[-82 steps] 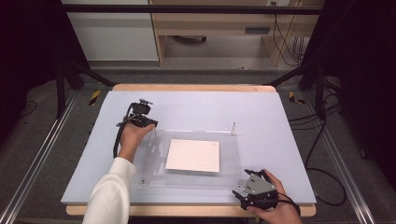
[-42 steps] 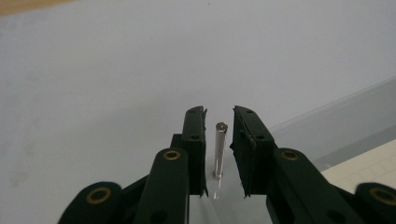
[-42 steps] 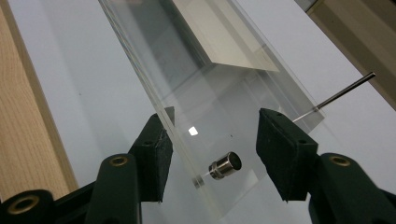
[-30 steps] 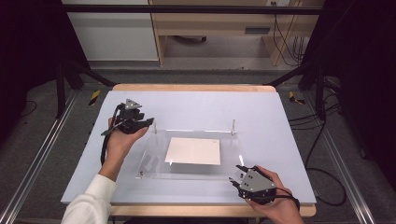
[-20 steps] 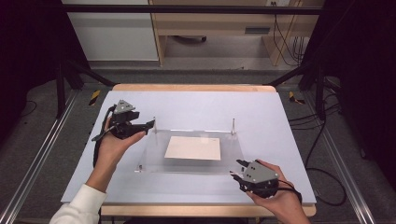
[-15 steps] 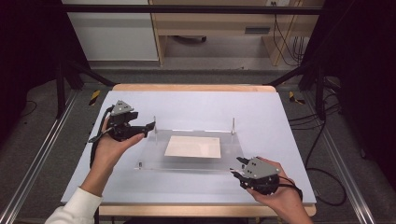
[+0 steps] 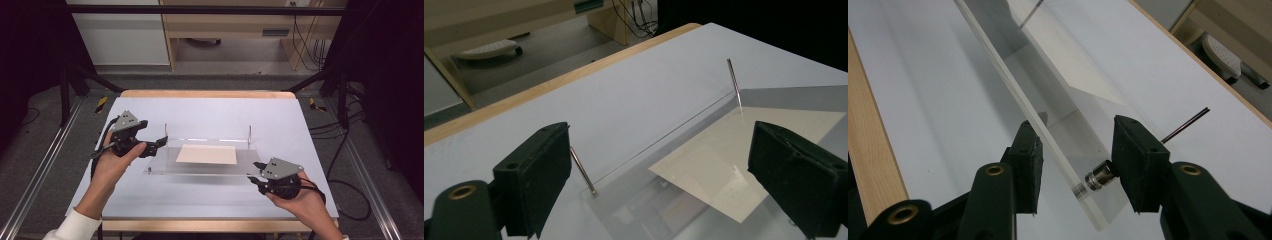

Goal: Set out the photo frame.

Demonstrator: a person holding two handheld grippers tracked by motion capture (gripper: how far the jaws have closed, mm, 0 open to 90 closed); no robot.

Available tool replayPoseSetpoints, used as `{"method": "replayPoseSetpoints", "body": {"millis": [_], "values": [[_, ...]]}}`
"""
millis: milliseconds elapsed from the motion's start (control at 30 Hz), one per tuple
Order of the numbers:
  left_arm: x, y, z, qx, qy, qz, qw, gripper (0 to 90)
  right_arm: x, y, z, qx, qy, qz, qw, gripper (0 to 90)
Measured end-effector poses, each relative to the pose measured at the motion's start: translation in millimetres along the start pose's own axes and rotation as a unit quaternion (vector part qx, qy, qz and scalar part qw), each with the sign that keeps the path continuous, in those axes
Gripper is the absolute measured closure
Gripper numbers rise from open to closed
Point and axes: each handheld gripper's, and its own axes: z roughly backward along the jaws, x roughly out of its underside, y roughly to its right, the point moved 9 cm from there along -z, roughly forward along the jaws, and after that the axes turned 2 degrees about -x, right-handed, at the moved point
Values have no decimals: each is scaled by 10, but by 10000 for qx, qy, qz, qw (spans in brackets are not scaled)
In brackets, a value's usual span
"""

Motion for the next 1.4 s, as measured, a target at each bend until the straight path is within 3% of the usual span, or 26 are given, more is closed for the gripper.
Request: {"method": "replayPoseSetpoints", "body": {"millis": [133, 367, 500, 567, 700, 767, 833, 1000, 1200, 1300, 1400], "values": [[-40, 33, 75, -77, 44, -153, 9998, 111, -52, 51, 13, -35, 41, -84, 10000, 574], [-107, 129, 228, 6, 124, -350, 9993, 116, -148, 136, 31, -88, 43, -153, 9998, 596], [-91, 177, 302, -21, -122, -589, 9982, 177, -209, 198, 39, -117, 59, -236, 9996, 604], [-129, 180, 337, -69, 10, -687, 9976, 178, -232, 222, 41, -138, 45, -276, 9995, 605], [-162, 258, 390, 78, 54, -743, 9972, 161, -267, 267, 44, -188, 16, -338, 9993, 607], [-189, 286, 412, 63, 114, -879, 9960, 161, -284, 285, 43, -211, 13, -371, 9991, 608], [-188, 362, 436, 212, 101, -906, 9956, 161, -299, 304, 44, -224, 3, -386, 9990, 610], [-171, 453, 467, 341, 89, -1225, 9918, 164, -326, 343, 45, -264, -19, -438, 9987, 611], [-117, 493, 465, 290, 93, -1443, 9891, 187, -349, 374, 43, -307, -1, -485, 9984, 612], [-73, 528, 470, 216, 37, -1736, 9846, 211, -355, 384, 40, -312, 10, -496, 9983, 613], [-6, 566, 454, 225, -48, -1890, 9817, 241, -358, 390, 38, -325, 21, -524, 9981, 614]]}}
